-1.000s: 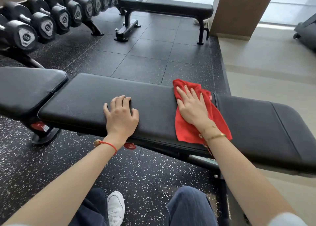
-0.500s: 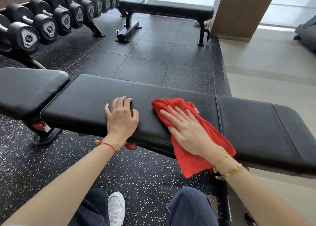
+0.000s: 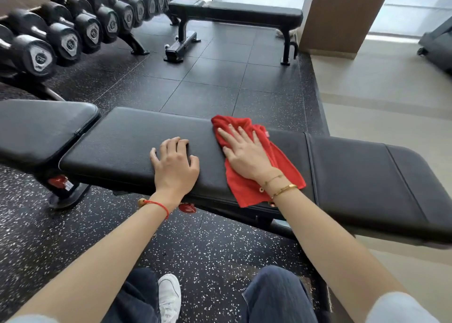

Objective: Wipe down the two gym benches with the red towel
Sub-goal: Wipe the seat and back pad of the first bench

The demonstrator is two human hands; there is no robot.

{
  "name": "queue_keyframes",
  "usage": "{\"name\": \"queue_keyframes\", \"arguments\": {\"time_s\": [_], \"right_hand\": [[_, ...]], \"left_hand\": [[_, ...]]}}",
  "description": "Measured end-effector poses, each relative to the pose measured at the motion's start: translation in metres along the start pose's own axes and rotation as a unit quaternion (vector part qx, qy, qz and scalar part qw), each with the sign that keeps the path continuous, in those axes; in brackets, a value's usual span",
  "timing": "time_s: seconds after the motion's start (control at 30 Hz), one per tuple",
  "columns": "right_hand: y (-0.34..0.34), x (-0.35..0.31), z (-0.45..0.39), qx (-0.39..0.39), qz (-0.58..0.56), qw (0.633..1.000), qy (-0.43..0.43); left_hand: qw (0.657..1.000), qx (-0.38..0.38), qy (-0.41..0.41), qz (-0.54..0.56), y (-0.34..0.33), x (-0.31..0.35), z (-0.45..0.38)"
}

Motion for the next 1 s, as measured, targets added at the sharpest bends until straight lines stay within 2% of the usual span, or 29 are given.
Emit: {"name": "queue_keyframes", "arguments": {"time_s": [0.1, 0.17, 0.23, 0.3, 0.33, 0.47, 0.57, 0.83, 1.0], "right_hand": [[-0.004, -0.001, 0.021, 0.001, -0.025, 0.999, 0.027], [0.002, 0.001, 0.030, 0.009, -0.095, 0.995, 0.026], [0.015, 0.009, 0.037, 0.061, -0.165, 0.984, -0.004], [0.026, 0.023, 0.043, 0.119, -0.140, 0.981, -0.061], [0.029, 0.032, 0.046, 0.121, -0.105, 0.983, -0.092], [0.023, 0.052, 0.058, 0.013, -0.040, 0.985, -0.167], [0.015, 0.046, 0.061, 0.007, -0.067, 0.985, -0.161], [0.020, 0.026, 0.058, 0.124, -0.178, 0.966, -0.137], [0.025, 0.016, 0.048, 0.113, -0.218, 0.957, -0.153]], "left_hand": [[1.000, -0.006, -0.002, -0.002, 0.001, 0.001, 0.000], [1.000, -0.015, -0.002, 0.001, 0.002, 0.001, 0.000], [1.000, -0.021, -0.001, 0.005, 0.003, 0.002, 0.000], [1.000, -0.018, -0.005, 0.010, 0.005, 0.002, -0.001], [1.000, -0.014, -0.014, 0.015, 0.006, 0.003, -0.001], [0.997, 0.002, -0.068, 0.020, 0.010, 0.013, -0.002], [0.996, 0.003, -0.083, 0.033, 0.011, 0.016, -0.002], [0.992, 0.004, -0.110, 0.059, 0.011, 0.016, -0.008], [0.990, 0.008, -0.119, 0.074, 0.015, 0.022, -0.015]]}}
Point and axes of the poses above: each hand's wrist, its own z-axis away from the middle knuckle, its own y-axis out of the back of the hand, x = y × z, the point moved 3 cm from there along -z, towards the middle knuckle, and after that the axes turned 10 degrees about -y, right-handed, at the moved point
